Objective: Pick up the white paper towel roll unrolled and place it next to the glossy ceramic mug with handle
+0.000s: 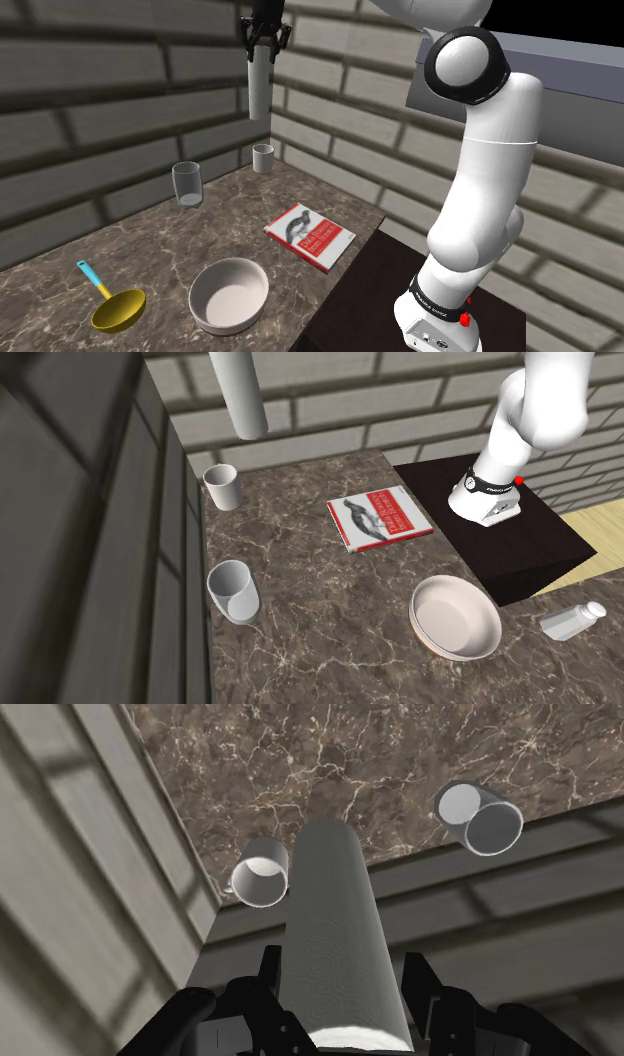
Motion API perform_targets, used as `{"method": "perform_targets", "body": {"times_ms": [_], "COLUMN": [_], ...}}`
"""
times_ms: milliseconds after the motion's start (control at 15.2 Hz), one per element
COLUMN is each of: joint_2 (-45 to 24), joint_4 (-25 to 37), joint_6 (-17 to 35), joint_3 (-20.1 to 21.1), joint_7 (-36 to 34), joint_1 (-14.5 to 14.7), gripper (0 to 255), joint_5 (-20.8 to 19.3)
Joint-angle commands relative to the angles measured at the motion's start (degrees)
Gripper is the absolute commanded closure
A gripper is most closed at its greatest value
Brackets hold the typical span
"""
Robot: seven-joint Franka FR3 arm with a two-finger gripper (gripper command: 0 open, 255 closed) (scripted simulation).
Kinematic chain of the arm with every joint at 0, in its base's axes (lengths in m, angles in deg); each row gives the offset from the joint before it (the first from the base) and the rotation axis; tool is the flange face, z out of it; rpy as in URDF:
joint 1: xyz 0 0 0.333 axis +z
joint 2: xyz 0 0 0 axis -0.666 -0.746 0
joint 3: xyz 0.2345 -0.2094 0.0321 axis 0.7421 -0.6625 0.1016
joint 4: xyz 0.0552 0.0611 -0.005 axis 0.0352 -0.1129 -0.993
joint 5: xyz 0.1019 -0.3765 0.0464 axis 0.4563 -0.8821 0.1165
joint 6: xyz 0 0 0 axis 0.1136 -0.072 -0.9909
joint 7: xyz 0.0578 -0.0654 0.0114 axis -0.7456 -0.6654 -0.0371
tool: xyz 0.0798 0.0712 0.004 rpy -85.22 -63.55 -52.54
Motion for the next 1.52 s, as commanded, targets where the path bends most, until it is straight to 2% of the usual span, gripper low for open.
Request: {"method": "perform_targets", "body": {"times_ms": [0, 132, 726, 1452], "joint_2": [-1.3, -3.0, 2.3, 5.3], "joint_4": [1.8, 4.2, -10.6, -23.1], "joint_6": [-0.3, -0.9, 9.0, 18.8], "joint_3": [-0.8, -1.4, -1.5, -1.8], "joint_7": [2.5, 4.4, 4.5, 4.5], "joint_1": [-1.4, -2.2, -5.3, -6.8], "gripper": [255, 255, 255, 255], "joint_5": [0.1, -0.1, 2.6, 4.0]}}
